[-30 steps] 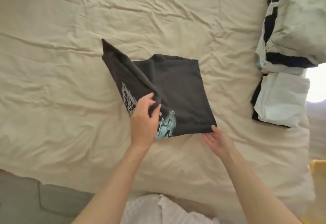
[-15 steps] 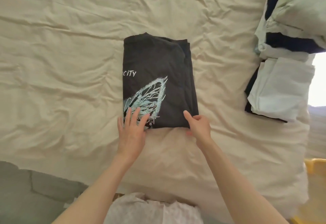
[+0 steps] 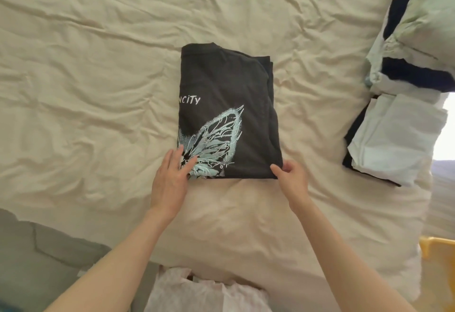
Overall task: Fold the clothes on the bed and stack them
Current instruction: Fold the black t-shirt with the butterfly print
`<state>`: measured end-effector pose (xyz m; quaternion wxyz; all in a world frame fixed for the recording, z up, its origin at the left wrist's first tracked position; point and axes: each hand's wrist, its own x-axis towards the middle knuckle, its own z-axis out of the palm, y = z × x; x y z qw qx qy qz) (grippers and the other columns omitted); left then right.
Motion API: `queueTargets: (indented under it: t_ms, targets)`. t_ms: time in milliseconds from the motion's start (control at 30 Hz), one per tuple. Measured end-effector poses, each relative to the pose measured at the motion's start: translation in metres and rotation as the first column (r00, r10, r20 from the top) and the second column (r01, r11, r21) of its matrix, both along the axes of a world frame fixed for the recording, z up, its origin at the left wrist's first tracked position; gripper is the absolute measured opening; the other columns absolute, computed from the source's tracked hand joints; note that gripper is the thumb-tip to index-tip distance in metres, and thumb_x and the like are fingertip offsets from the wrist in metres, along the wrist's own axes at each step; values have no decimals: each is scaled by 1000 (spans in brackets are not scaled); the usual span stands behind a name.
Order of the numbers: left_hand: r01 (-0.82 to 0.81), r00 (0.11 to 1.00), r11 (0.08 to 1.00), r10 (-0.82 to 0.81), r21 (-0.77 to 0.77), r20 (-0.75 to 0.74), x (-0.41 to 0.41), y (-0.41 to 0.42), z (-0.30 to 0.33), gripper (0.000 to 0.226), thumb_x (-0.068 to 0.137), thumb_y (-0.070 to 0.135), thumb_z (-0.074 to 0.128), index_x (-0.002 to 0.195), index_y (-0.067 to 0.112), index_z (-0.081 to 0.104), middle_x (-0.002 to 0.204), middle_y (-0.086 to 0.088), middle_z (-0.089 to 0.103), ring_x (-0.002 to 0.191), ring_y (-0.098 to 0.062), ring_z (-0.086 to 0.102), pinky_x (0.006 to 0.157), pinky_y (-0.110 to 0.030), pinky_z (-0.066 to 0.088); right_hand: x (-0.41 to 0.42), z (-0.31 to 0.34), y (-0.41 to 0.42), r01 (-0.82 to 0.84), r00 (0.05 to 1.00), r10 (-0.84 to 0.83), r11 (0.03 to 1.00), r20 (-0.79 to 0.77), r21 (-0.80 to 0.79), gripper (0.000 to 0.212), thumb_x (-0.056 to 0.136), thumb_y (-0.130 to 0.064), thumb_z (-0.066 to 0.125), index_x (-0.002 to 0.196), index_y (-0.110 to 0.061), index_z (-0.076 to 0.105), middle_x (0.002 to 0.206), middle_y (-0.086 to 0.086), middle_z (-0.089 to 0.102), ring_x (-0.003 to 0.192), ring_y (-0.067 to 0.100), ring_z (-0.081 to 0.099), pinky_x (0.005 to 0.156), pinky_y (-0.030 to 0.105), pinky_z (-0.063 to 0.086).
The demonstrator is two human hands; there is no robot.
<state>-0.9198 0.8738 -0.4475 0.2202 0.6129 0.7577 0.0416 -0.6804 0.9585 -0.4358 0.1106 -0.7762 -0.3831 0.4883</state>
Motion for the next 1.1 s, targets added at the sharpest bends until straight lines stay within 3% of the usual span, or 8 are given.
queueTargets:
  t_ms: [133, 267, 300, 533, 700, 833, 967, 1100]
  targets:
    - [-329, 813, 932, 361, -151, 457, -3, 2, -3, 42, 82, -10, 54, 119, 7, 62, 143, -11, 37, 130, -18, 36, 102, -10, 27, 2, -14, 6, 239, 930, -283, 950, -235, -199, 18, 87, -15, 65, 95, 0, 62, 94, 12, 65, 90, 24, 58, 82, 38, 47]
    - [-661, 73, 532, 748, -530, 659, -5, 16, 6, 22, 93, 9, 54, 113, 16, 47, 105, -4, 60, 91, -17, 60, 80, -34, 48, -4, -14, 10, 325, 812, -441, 886, -381, -331, 20, 89, -14, 63, 106, -5, 59, 103, 9, 63, 90, 20, 57, 71, 30, 45]
    - [-636, -5, 489, 771, -597, 637, -6, 19, 9, 18, 94, 8, 53, 111, 14, 49, 99, -4, 62, 83, -13, 62, 72, -30, 51, -4, -11, 9, 318, 816, -436, 887, -380, -335, 16, 89, -12, 62, 104, -6, 58, 102, 9, 62, 87, 20, 56, 66, 28, 44]
    - [-490, -95, 357, 885, -795, 456, -13, 31, 86, 11, 91, 6, 57, 80, 8, 56, 66, -5, 53, 55, -12, 44, 41, -17, 40, 0, 65, 4, 328, 845, -418, 898, -334, -295, 11, 87, -6, 63, 83, -8, 52, 82, 8, 57, 66, 14, 51, 60, 22, 44]
    - [-544, -160, 495, 731, -678, 663, -33, 95, 196, 17, 88, 12, 57, 72, 11, 55, 46, 1, 51, 37, -7, 47, 38, -14, 39, -17, 175, 63, 460, 713, -443, 880, -544, -114, 12, 87, -5, 61, 90, -10, 50, 70, 2, 47, 52, 11, 45, 45, 18, 40]
    - [-557, -157, 580, 629, -594, 761, -40, 129, 255, 15, 86, 15, 57, 71, 12, 56, 54, -2, 59, 49, -11, 58, 45, -17, 47, -25, 237, 97, 508, 628, -391, 861, -673, -27, 19, 86, -4, 60, 104, -5, 53, 86, 8, 58, 70, 17, 60, 56, 23, 53]
    - [-562, -135, 606, 605, -564, 785, -39, 159, 277, 17, 89, 7, 51, 72, 7, 49, 78, -10, 57, 79, -18, 60, 63, -28, 59, -36, 264, 125, 415, 700, -332, 910, -632, -18, 16, 89, 3, 53, 105, -1, 53, 96, 15, 55, 85, 22, 60, 69, 30, 57]
    - [-600, -95, 663, 497, -448, 862, -37, 173, 299, 16, 89, 7, 51, 72, 5, 52, 69, -10, 62, 67, -17, 64, 57, -26, 57, -40, 284, 143, 489, 598, -297, 871, -744, 45, 13, 87, 4, 55, 99, 0, 51, 91, 15, 56, 89, 25, 60, 73, 37, 58]
